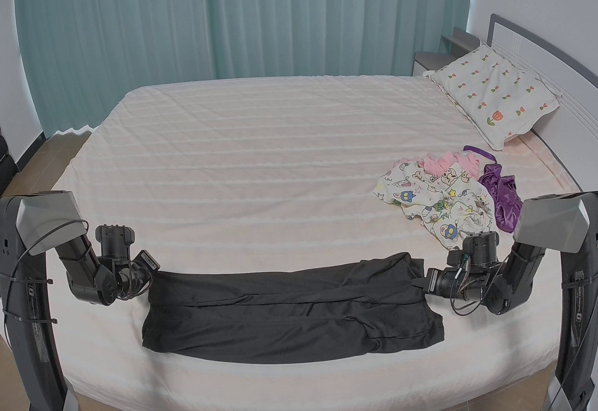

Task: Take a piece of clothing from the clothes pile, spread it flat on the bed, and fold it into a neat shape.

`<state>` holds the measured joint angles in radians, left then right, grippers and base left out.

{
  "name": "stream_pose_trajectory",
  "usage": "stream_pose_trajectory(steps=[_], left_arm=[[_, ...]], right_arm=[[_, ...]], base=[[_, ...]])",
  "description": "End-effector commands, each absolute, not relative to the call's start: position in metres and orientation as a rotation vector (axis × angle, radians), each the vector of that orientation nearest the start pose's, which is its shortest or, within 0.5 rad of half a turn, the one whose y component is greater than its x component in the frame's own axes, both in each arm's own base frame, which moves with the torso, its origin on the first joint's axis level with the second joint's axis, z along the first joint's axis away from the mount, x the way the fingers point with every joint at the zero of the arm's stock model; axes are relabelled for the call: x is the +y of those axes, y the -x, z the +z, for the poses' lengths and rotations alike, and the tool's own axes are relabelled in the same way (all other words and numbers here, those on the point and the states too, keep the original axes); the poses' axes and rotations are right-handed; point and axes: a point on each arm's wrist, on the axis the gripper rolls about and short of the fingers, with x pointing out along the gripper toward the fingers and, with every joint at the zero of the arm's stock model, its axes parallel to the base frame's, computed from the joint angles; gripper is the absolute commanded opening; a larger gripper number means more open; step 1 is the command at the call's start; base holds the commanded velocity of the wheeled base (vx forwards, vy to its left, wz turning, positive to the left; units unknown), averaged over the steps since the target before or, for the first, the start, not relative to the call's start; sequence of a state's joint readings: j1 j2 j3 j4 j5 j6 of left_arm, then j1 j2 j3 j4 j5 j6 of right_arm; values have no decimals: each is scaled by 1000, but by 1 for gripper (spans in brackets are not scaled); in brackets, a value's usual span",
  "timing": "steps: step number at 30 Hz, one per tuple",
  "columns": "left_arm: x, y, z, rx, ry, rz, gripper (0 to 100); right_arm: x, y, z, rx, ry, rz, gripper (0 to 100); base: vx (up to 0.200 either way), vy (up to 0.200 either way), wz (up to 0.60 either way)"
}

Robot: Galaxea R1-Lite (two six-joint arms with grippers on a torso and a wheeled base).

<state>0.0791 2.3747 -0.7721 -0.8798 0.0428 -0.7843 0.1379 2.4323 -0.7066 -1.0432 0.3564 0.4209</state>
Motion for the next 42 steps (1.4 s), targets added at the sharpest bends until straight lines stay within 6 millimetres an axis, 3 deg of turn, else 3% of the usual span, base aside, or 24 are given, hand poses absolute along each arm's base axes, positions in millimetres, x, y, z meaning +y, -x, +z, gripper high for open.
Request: stream_pose_trajectory(steps=[1, 2, 9, 13, 20, 38, 39, 42], left_arm=[[30, -362, -36, 636, 763, 394, 100], [30, -363, -36, 633, 764, 393, 100], [30, -360, -28, 589, 775, 384, 100], [25, -337, -17, 638, 783, 328, 100], [20, -296, -25, 811, 616, 90, 100], [13, -301, -50, 785, 507, 69, 100], [13, -302, -51, 781, 496, 79, 0], [13, -306, -52, 768, 485, 96, 0]], right_arm=[[59, -348, -55, 785, -469, 330, 0], [59, -349, -55, 783, -471, 331, 100], [61, -344, -43, 768, -481, 336, 100], [64, -338, -37, 780, -526, 330, 100], [72, -333, -46, 829, -570, 314, 100], [72, -328, -50, 798, -572, 332, 100], [72, -328, -50, 798, -572, 332, 100], [72, -328, -50, 799, -573, 333, 100]], base=[[0, 0, 0], [0, 0, 0], [0, 0, 0], [0, 0, 0], [0, 0, 0], [0, 0, 0], [0, 0, 0], [0, 0, 0]])
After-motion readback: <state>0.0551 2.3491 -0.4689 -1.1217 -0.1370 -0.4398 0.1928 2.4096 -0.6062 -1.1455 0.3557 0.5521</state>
